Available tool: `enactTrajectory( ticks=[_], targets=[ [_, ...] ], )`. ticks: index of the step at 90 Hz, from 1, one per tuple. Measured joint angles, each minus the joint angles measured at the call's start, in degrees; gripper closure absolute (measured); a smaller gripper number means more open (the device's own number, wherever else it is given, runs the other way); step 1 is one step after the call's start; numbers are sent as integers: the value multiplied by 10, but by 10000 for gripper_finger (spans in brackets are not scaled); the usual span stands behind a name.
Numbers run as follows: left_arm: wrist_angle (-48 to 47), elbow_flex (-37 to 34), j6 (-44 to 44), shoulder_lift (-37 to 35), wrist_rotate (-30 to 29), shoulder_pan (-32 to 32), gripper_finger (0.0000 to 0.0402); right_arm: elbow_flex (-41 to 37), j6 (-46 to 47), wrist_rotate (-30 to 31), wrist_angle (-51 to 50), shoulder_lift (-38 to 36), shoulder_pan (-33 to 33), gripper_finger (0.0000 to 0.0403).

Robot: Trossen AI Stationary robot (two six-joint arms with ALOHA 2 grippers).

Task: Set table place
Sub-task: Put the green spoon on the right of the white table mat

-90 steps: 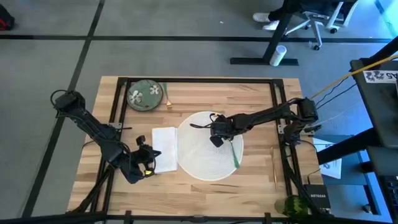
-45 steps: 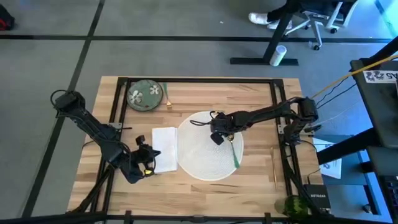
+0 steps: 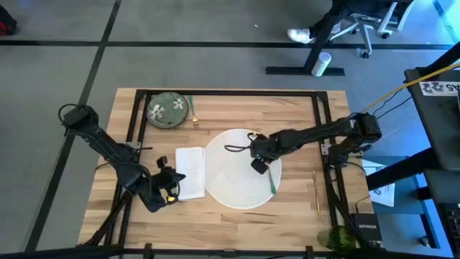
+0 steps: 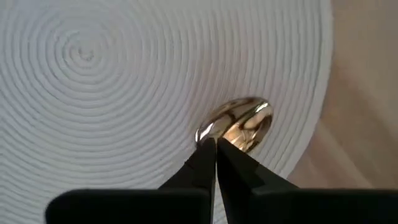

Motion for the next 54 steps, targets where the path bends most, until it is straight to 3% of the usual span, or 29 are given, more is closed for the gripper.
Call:
enactTrajectory(
  ticks=[54],
  targets=[
    [0, 0, -3, 0, 6, 0, 402, -1, 3, -27, 0, 51, 2, 403]
  ],
)
